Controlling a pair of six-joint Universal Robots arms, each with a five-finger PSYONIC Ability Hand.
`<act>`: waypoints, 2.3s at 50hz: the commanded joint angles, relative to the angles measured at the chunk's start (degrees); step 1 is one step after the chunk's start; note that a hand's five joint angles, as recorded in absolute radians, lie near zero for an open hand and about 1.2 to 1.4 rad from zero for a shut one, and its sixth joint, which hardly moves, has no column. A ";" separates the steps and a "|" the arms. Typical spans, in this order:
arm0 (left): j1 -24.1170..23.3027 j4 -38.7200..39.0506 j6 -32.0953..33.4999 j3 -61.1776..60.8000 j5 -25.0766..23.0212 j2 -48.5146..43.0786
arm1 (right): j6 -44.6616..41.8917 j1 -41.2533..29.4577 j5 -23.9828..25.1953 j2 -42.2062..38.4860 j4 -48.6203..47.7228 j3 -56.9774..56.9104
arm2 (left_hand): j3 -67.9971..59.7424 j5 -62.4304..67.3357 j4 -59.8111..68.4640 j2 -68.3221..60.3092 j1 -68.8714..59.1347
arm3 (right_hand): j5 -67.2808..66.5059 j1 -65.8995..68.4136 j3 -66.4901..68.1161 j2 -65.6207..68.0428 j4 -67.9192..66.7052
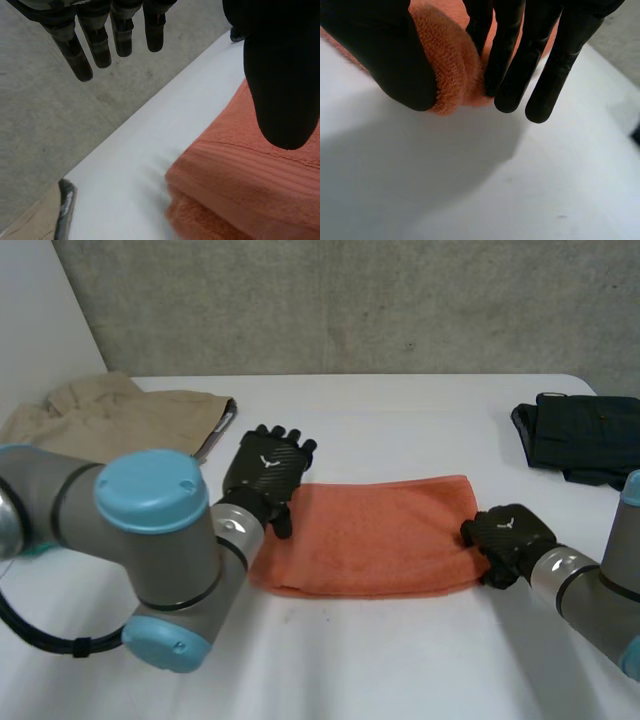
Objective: Fold the laundry.
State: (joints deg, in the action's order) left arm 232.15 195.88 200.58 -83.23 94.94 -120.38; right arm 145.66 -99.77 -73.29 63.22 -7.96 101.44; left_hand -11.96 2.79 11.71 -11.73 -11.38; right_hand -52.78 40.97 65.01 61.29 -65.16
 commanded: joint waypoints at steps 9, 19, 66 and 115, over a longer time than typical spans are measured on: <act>7.26 -0.32 -0.54 -12.57 -0.19 18.25 | -0.82 -21.94 -4.32 2.01 -4.44 -17.49 | 1.96 -2.79 -1.71 1.73 1.38 | -17.22 39.03 14.99 18.71 -14.84; 11.31 -0.41 -0.63 -16.78 -0.28 22.38 | -6.70 -36.28 4.12 -13.03 0.31 -26.47 | 1.96 -2.79 -1.71 1.73 1.38 | -14.28 36.09 12.05 15.77 -11.91; -2.57 -16.14 5.18 10.20 10.88 -12.60 | 29.52 -20.72 0.52 -15.04 15.33 -35.42 | -2.46 1.63 2.71 -2.69 -3.04 | 52.78 -30.97 -55.01 -51.29 55.16; 12.28 -19.39 -7.92 2.99 -41.59 19.66 | 10.43 -33.21 -10.29 -12.68 -15.50 -15.92 | 0.07 -0.90 0.19 -0.17 -0.52 | 44.47 -22.67 -46.71 -42.99 46.85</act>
State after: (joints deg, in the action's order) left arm 244.82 176.38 192.59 -80.16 52.34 -100.77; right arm 157.96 -133.28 -81.27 53.31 -20.10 88.98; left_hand -11.98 2.79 11.75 -11.74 -11.38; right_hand -3.63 10.42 12.10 12.79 -13.36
